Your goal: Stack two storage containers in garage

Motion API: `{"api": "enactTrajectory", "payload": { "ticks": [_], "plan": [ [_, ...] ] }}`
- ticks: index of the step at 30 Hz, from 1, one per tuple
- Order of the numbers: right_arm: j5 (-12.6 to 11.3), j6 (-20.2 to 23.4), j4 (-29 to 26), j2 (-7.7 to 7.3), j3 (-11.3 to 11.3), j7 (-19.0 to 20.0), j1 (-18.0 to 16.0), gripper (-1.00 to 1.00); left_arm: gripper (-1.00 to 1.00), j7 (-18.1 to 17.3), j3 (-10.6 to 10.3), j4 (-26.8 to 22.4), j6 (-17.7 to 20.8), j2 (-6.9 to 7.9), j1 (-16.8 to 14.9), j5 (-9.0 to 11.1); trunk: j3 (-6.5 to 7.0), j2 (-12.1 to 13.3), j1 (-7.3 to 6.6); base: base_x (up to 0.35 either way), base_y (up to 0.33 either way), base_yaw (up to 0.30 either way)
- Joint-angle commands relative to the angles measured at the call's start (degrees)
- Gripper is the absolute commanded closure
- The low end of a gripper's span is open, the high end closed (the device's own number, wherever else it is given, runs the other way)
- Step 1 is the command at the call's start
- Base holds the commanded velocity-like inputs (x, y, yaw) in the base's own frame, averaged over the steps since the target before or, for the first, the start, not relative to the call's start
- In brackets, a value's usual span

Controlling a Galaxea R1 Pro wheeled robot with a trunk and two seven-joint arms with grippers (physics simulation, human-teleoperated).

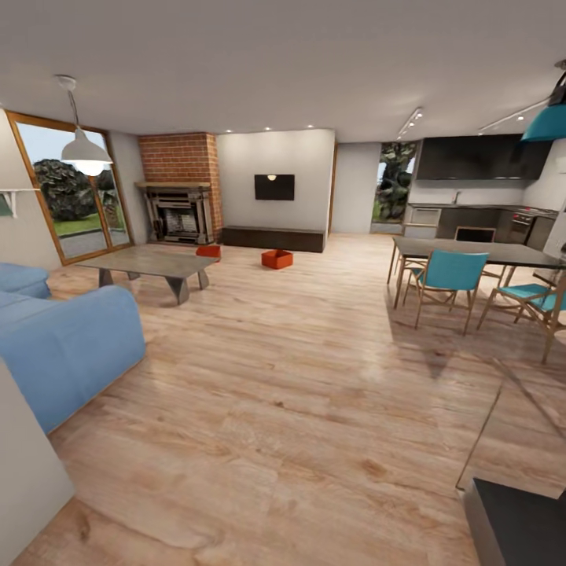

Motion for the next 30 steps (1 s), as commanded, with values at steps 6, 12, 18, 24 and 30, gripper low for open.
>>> {"api": "enactTrajectory", "payload": {
  "ticks": [6,12,18,24,30],
  "plan": [
    [-0.5,-0.2,0.0,0.00,0.5,-0.1,0.0,-1.00,-1.00,0.0,0.3,0.0,-0.1,-0.02,0.0,0.0,-0.05,0.0,0.03,0.326,0.000,0.000],
    [-0.5,-0.2,0.0,0.00,0.5,-0.1,0.0,-1.00,-1.00,0.0,0.4,0.0,-0.2,-0.02,0.0,0.0,-0.05,0.0,0.03,0.326,0.000,0.000],
    [-0.5,-0.1,0.0,0.00,0.5,-0.1,0.0,-1.00,-1.00,0.0,0.4,0.0,-0.3,-0.02,0.0,0.0,-0.05,0.0,0.03,0.326,0.000,-0.005],
    [-0.8,0.4,0.0,0.05,0.4,-0.1,0.0,-1.00,-1.00,0.0,0.4,0.0,-0.2,-0.03,0.0,0.0,-0.05,0.0,0.03,0.326,0.000,-0.183],
    [-0.8,0.4,0.0,0.07,0.4,-0.1,0.0,-1.00,-1.00,0.0,0.4,0.0,-0.2,-0.04,0.0,0.0,-0.05,0.0,0.03,0.326,0.000,-0.277]
  ]
}}
